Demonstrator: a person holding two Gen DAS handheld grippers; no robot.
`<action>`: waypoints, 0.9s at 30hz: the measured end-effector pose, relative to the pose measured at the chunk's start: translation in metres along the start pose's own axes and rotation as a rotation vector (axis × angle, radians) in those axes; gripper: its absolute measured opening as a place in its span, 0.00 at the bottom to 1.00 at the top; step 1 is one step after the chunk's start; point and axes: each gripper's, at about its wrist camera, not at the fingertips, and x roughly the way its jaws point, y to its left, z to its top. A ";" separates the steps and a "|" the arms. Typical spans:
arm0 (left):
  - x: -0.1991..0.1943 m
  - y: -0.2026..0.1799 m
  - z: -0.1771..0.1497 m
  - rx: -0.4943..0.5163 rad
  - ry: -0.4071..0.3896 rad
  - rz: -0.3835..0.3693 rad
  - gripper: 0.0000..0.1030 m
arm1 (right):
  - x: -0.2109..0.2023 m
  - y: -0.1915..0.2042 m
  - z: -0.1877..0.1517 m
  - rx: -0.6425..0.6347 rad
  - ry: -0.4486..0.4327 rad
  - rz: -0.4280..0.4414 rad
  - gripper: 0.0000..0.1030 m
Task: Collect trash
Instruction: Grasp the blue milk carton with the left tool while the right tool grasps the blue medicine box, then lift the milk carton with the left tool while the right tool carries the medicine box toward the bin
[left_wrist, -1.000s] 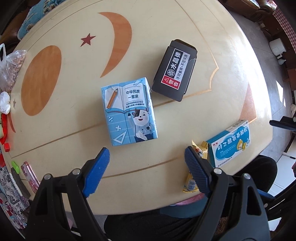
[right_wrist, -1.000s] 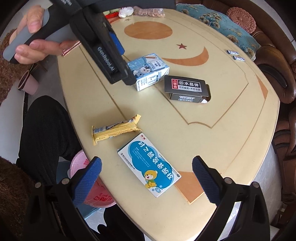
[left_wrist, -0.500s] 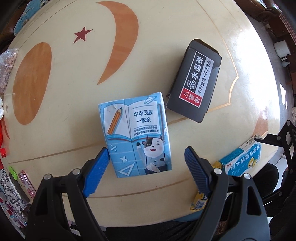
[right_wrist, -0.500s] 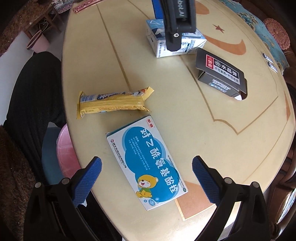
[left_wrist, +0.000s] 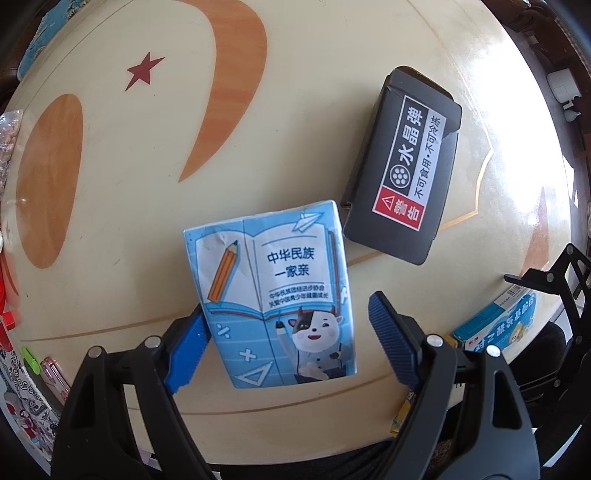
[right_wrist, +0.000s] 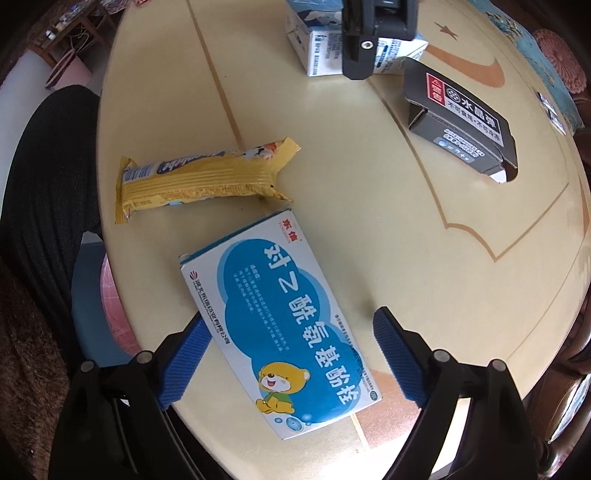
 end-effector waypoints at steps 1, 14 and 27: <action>0.000 0.001 0.001 0.009 -0.004 -0.004 0.78 | -0.002 0.000 0.000 0.039 -0.010 -0.005 0.79; 0.007 0.001 0.012 0.031 -0.026 0.020 0.66 | -0.017 -0.012 -0.016 0.376 -0.062 -0.005 0.67; -0.022 0.008 -0.044 -0.026 -0.119 0.022 0.66 | -0.071 -0.032 -0.038 0.528 -0.168 -0.077 0.66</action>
